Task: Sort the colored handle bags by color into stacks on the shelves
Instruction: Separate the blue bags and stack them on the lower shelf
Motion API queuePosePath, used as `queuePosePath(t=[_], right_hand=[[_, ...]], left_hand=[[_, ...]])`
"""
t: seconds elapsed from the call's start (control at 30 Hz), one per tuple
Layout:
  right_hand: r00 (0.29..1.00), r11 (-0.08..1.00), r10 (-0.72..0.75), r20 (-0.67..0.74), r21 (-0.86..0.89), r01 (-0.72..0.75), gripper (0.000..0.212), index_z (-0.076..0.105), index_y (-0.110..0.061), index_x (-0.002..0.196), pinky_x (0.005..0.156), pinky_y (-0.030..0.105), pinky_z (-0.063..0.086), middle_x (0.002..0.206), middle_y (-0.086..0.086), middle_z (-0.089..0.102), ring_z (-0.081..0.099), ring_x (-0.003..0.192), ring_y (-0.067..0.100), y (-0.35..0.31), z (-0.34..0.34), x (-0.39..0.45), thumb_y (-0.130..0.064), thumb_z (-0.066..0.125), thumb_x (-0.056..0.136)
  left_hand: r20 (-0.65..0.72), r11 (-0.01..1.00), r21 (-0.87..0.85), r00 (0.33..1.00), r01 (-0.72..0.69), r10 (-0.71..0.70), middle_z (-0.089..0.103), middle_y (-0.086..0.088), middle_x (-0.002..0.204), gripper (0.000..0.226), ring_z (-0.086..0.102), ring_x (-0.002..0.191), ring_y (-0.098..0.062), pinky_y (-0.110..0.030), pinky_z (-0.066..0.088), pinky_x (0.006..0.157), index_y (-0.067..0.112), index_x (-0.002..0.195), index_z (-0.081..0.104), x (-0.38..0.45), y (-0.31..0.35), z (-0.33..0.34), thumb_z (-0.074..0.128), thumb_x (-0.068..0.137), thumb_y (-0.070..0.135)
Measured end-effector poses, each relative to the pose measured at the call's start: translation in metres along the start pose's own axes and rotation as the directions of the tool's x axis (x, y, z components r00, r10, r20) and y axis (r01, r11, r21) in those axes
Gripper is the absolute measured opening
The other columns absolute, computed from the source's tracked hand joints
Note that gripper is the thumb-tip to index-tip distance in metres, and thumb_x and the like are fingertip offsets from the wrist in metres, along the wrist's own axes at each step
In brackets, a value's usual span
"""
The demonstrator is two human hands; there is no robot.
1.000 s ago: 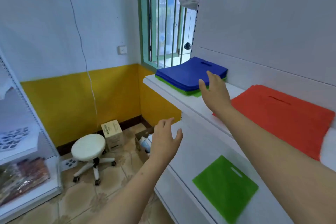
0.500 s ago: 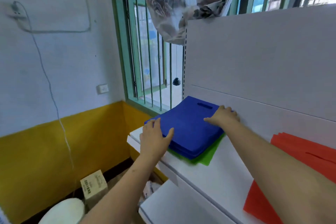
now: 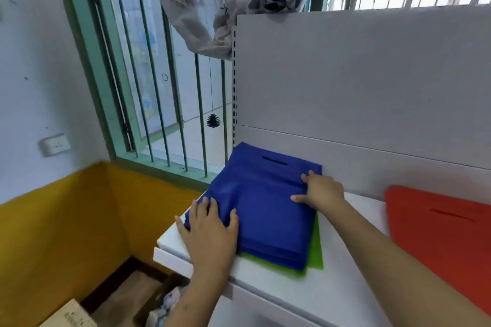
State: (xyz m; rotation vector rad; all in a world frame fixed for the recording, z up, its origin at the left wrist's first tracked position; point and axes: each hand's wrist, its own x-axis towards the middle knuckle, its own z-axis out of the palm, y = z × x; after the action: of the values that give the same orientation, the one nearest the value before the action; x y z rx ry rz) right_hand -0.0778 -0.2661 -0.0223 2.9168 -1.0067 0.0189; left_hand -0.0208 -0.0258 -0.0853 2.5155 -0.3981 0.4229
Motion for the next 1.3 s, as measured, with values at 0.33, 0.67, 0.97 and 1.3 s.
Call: queuePosePath(t=[0.33,0.67,0.97,1.3], right_hand=[[0.969,0.931,0.117,-0.22,0.365,-0.029,0.022,0.073,-0.018,0.104,0.077,0.03,0.046,0.111,0.002,0.067,0.06,0.104,0.024,-0.014,0.012,-0.026,-0.028,0.056,0.095],[0.8,0.817,0.307,-0.515,0.573,0.055,0.02,0.071,-0.009,0.107,0.084,0.024,0.04,0.108,0.001,0.07,0.059,0.103,0.019,0.099,-0.073,-0.167,-0.012,0.056,0.094],[0.329,0.473,0.854,-0.403,0.865,-0.167,0.015,0.077,-0.022,0.094,0.072,0.011,0.047,0.091,-0.018,0.071,0.063,0.086,-0.006,0.221,-0.046,-0.414,-0.03,0.064,0.092],[-0.219,-0.038,0.969,-0.117,0.803,-0.595,0.063,0.036,-0.019,0.149,0.085,0.023,0.041,0.163,0.005,0.003,0.038,0.136,0.026,0.307,0.07,-0.648,-0.002,0.059,0.093]], left_hand=[[-0.019,0.956,-0.166,0.971,-0.24,0.24,0.066,0.004,0.087,0.022,0.062,0.095,-0.017,-0.043,0.01,0.123,0.021,0.088,0.069,0.002,0.014,-0.016,0.049,0.097,0.024],[0.503,0.173,-0.86,0.744,0.48,0.439,0.063,-0.004,0.115,0.02,0.063,0.091,-0.017,-0.03,0.052,0.068,0.016,0.11,0.053,-0.028,0.105,-0.09,0.06,0.093,0.023],[0.35,0.163,-0.857,0.319,0.49,0.881,0.067,-0.002,0.124,0.039,0.064,0.114,-0.021,-0.026,0.054,0.082,0.021,0.124,0.065,-0.199,0.209,-0.066,0.063,0.09,0.002],[0.342,0.337,-0.939,-0.078,-0.068,0.936,0.058,0.002,0.13,0.05,0.054,0.115,-0.01,-0.034,0.044,0.106,0.023,0.136,0.056,-0.41,0.245,-0.017,0.067,0.089,0.011]])
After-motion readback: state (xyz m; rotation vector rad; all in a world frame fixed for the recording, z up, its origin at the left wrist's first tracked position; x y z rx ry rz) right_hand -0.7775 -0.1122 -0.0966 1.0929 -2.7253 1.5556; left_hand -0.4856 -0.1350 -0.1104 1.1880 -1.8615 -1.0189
